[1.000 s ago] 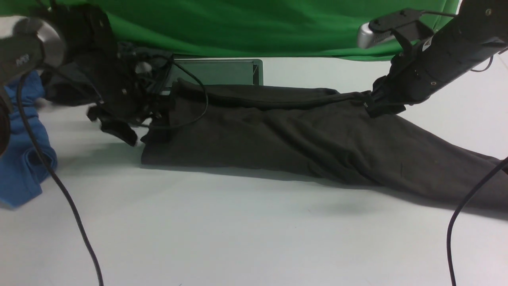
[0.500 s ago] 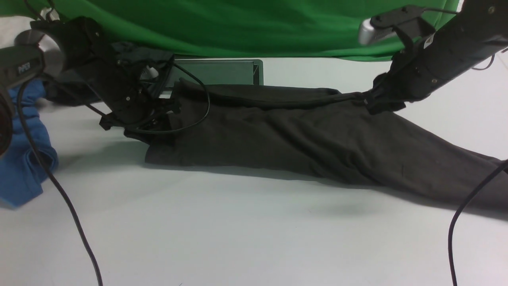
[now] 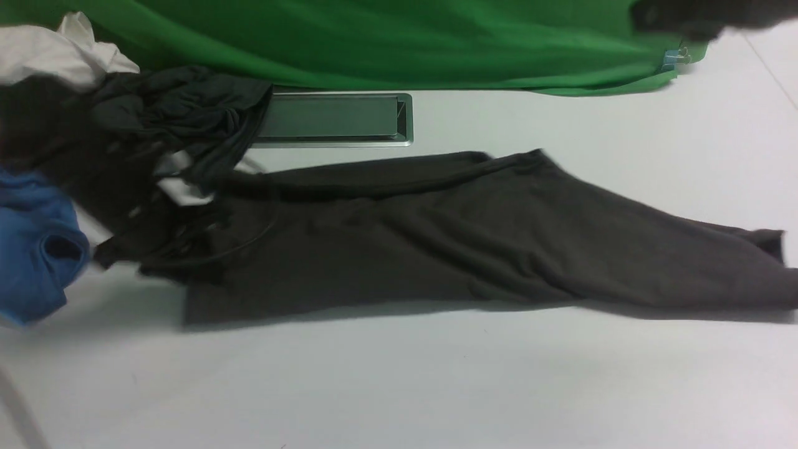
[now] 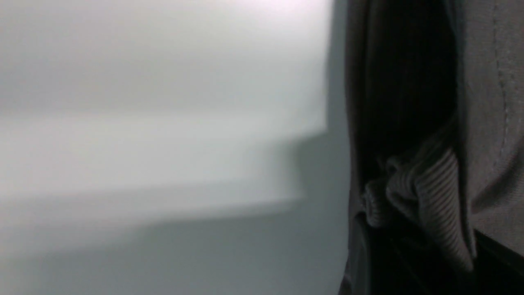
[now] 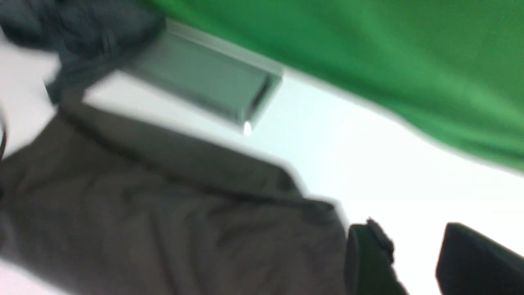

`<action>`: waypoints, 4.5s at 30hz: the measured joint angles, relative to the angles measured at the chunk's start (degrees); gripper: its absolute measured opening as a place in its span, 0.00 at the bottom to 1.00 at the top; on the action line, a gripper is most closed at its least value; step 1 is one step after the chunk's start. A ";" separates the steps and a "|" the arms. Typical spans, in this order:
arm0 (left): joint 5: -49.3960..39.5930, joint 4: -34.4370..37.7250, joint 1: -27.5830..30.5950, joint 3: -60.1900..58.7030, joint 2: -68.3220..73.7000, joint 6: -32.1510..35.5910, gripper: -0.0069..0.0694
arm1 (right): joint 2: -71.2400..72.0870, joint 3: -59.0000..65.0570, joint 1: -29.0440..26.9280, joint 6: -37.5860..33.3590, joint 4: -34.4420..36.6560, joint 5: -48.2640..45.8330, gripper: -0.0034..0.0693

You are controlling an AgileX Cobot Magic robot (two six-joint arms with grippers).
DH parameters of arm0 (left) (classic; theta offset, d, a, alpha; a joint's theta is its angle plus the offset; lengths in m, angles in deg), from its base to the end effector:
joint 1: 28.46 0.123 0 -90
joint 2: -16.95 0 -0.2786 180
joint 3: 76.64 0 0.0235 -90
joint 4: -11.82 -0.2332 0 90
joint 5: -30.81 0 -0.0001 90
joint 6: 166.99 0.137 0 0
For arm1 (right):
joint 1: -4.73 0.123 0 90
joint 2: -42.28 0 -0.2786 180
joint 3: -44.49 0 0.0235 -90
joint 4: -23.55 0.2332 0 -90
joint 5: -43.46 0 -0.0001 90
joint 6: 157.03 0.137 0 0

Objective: Fold a long-sleeved shirt on a white desktop.

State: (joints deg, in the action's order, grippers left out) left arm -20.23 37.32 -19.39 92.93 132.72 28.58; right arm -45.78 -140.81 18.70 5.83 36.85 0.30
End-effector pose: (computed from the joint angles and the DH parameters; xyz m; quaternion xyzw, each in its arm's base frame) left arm 0.3389 0.0076 0.1267 -0.0791 0.9811 -0.1659 0.0603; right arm 0.3146 0.1005 0.3762 -0.1995 0.8628 0.0964 0.4544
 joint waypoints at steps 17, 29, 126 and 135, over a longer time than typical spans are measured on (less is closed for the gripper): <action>-5.55 25.59 10.04 5.93 -11.72 20.39 0.28 | 6.11 0.00 0.00 0.21 0.14 -3.77 0.38; -0.25 25.59 -22.50 30.00 -3.79 17.33 0.28 | 6.11 0.00 0.00 0.21 0.14 -3.74 0.38; -2.57 1.71 -22.47 9.00 2.16 4.79 0.17 | -12.29 7.93 2.90 -13.85 7.57 -5.40 0.79; 11.37 1.65 -11.36 -8.69 -9.12 4.97 0.17 | -18.29 4.81 18.29 -20.13 8.38 2.03 0.79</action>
State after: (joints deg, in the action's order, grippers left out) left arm -8.86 38.97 -30.74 84.24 123.60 33.55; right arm -64.06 -136.00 36.99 -14.30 45.23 2.33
